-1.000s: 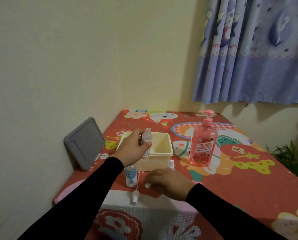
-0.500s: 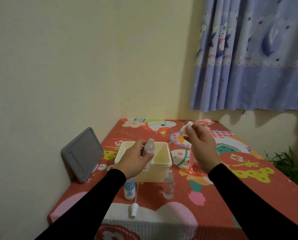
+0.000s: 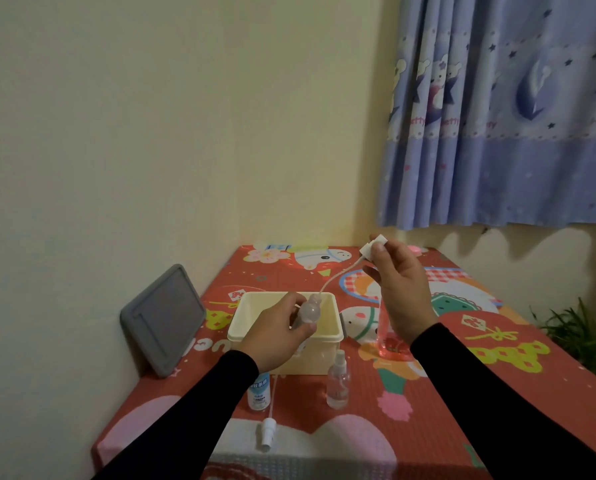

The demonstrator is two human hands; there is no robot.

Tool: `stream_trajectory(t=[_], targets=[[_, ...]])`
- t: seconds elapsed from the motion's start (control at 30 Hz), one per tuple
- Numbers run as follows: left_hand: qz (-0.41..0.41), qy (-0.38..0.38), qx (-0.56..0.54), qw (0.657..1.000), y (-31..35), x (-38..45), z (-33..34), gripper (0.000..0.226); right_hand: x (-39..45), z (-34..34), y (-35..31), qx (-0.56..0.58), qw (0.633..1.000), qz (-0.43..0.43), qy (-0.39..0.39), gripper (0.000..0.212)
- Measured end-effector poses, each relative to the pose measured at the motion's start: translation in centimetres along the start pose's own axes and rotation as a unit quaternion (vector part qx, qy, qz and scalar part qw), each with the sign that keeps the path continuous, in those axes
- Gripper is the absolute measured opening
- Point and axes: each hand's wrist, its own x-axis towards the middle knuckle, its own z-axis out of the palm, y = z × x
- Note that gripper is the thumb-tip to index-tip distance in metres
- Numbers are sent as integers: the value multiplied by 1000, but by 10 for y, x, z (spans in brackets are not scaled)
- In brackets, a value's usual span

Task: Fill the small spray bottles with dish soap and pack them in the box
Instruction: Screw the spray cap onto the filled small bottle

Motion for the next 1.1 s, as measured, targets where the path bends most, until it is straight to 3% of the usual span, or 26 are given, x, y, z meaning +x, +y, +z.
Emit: stream_trajectory(t=[0.3,0.6,1.1], targets=[[15,4,-15,1000,10,1,5,29,-7,3,16,-44,996,38,-67,25],[32,-6,-57,998,18,-1,7,28,-16,3,23,-77,983,74,-153,19],[28,-24,-157,987,24,-1,6,25,-12,3,23,-28,973,117,-199,23]])
